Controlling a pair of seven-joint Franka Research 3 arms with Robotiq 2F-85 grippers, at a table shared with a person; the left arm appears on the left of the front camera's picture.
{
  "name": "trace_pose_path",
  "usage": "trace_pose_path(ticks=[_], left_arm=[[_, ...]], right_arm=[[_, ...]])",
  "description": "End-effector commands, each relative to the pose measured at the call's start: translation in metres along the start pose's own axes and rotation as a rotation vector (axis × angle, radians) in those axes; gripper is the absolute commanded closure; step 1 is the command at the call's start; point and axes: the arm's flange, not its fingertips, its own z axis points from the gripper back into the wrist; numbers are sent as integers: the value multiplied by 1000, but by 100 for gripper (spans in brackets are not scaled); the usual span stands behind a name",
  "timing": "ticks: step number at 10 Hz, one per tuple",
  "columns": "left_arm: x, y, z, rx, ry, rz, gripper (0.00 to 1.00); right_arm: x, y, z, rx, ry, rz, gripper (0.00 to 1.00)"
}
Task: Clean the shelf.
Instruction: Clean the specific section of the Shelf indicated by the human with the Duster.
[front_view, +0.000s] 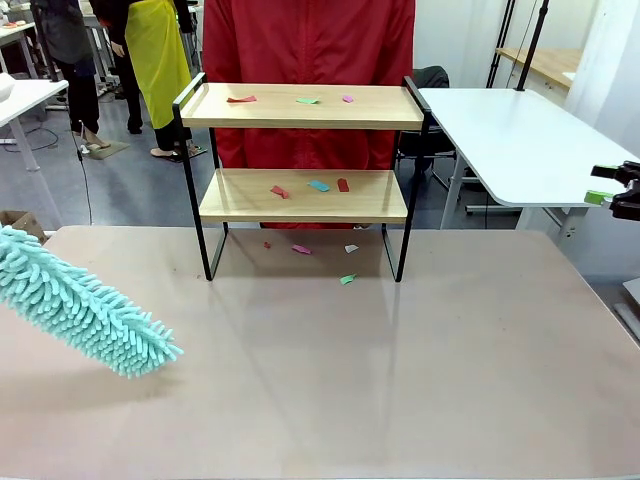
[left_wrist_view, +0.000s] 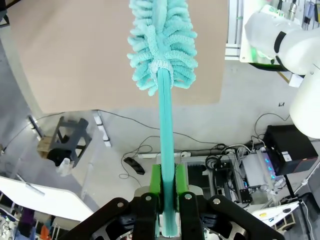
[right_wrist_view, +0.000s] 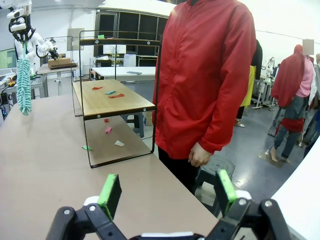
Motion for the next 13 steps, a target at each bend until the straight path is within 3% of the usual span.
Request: trace_pose_path(ticks=[1,13], left_arm=[[-3,-1,2,7,-3,2,87],[-3,-1,2,7,-3,2,87]], right_arm=[[4,0,-2,0,14,-14,0],[4,0,-2,0,14,-14,0]])
